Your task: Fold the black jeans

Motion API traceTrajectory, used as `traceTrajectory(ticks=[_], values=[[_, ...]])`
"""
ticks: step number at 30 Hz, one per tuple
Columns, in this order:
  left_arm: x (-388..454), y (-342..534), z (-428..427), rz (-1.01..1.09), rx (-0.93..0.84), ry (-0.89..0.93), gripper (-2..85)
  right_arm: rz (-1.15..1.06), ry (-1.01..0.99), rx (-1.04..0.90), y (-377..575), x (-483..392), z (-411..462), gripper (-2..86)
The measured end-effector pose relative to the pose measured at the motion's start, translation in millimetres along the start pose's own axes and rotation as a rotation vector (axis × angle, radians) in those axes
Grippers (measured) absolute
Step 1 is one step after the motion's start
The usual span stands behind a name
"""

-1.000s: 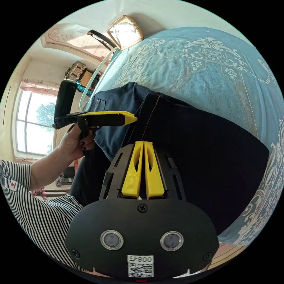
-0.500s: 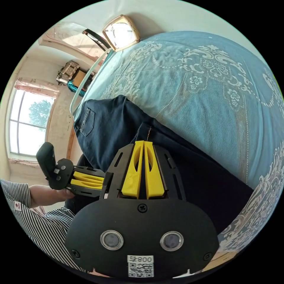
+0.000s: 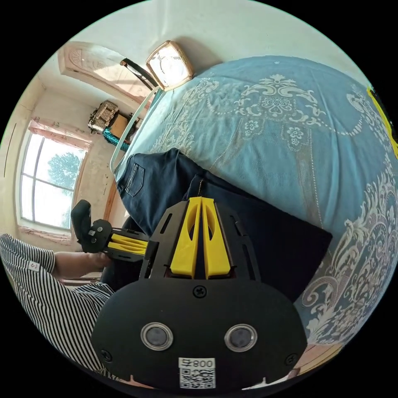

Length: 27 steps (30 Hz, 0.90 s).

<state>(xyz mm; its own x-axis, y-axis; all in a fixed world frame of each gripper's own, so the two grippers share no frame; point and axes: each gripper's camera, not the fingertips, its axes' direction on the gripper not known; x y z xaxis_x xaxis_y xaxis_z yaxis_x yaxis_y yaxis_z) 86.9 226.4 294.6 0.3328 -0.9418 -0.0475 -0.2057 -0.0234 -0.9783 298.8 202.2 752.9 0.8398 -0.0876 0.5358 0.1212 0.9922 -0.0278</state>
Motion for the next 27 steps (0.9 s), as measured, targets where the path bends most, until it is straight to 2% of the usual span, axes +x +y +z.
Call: traceTrajectory(ticks=[6, 8, 13, 21, 24, 27], values=[[66.9, -4.8, 35.3, 0.122, 0.016, 0.074, 4.4, 0.272, 0.002, 0.09, 107.1, 84.8, -75.8, 4.9], [97.6, -11.8, 52.6, 0.179, 0.011, 0.07, 6.1, 0.38, -0.049, 0.098, 144.4, 113.9, -88.0, 7.4], [163.4, -27.9, 87.6, 0.296, -0.002, 0.049, 8.3, 0.491, -0.205, 0.091, 182.7, 155.8, -84.7, 9.4], [266.6, -42.0, 139.9, 0.435, 0.015, -0.13, 10.8, 0.48, -0.382, 0.09, 204.8, 193.0, -93.6, 5.8], [303.6, -41.4, 160.5, 0.478, 0.007, -0.224, 12.2, 0.465, -0.469, 0.133, 209.4, 200.6, -104.7, 4.9], [333.6, -38.7, 175.7, 0.474, 0.015, -0.356, 11.0, 0.441, -0.475, 0.133, 209.9, 202.8, -112.8, 4.4]])
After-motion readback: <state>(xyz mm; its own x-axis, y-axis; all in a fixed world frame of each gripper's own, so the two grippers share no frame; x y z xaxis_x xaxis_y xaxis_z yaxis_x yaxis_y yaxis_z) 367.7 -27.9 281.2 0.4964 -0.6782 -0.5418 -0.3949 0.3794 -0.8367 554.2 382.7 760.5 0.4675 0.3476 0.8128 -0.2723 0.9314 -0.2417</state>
